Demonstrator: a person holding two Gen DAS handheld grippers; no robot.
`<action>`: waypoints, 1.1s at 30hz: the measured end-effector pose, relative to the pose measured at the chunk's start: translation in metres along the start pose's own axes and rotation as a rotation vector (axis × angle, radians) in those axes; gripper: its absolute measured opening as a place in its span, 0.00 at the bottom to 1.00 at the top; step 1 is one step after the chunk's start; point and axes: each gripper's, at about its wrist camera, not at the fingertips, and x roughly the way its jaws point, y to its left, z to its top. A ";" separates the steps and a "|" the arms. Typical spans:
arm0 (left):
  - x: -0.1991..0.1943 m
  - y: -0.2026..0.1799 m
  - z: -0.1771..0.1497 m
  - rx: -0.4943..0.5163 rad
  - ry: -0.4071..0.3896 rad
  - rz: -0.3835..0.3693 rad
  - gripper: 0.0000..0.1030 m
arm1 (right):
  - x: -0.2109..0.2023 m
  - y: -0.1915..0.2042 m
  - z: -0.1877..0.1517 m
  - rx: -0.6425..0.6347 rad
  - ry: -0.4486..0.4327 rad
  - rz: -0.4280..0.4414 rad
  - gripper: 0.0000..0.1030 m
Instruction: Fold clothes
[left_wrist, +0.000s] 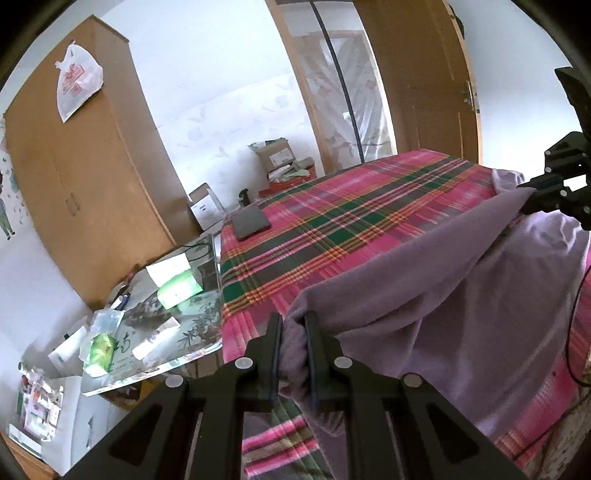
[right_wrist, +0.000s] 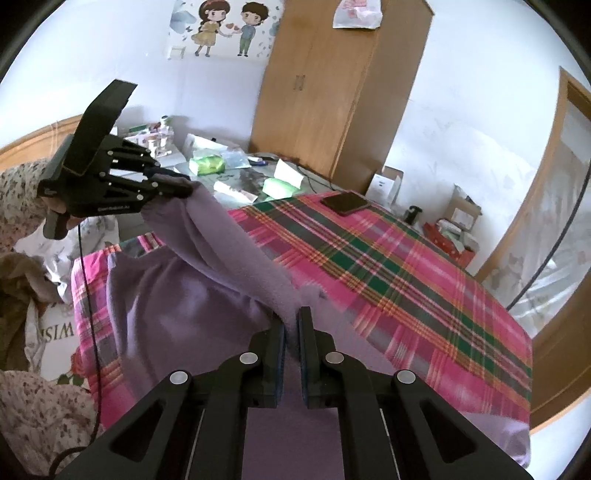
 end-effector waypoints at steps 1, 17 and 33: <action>-0.001 -0.001 -0.003 -0.008 -0.004 -0.007 0.12 | 0.000 0.001 -0.003 0.007 0.002 0.000 0.07; -0.024 0.009 -0.050 -0.234 0.028 -0.185 0.18 | 0.011 0.020 -0.046 0.072 0.049 -0.002 0.07; -0.059 0.020 -0.100 -0.770 0.031 -0.383 0.26 | 0.006 0.029 -0.078 0.124 0.035 0.012 0.07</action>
